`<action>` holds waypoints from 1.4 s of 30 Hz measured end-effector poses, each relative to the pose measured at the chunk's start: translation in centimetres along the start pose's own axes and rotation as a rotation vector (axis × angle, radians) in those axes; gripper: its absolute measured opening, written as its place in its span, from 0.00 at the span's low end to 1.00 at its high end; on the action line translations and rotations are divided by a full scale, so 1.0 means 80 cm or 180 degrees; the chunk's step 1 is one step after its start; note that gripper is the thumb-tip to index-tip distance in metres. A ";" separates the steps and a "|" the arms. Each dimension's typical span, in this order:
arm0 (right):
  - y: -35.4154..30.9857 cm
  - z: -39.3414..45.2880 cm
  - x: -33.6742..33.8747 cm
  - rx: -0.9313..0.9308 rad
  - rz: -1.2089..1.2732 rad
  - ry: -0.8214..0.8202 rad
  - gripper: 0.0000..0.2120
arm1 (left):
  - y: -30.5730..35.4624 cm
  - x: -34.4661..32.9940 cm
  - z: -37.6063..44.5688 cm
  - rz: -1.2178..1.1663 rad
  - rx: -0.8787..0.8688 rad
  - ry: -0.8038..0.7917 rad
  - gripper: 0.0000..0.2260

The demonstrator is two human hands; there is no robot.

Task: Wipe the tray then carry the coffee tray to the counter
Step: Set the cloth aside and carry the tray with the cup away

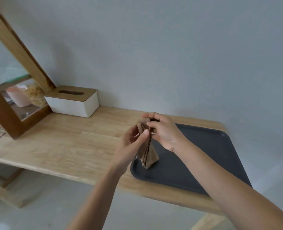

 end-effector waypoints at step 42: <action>0.044 0.034 0.144 0.0762 -0.1806 0.2101 0.13 | -0.079 0.062 0.126 0.1740 0.0448 -0.0818 0.32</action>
Point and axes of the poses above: each hand's wrist, its own z-axis towards the middle knuckle, its own x-axis out of the back of the hand, y = z × x, the point moved 5 cm from there along z, towards the middle knuckle, and after that the axes turned 6 degrees about -x, right-handed, at the moved point
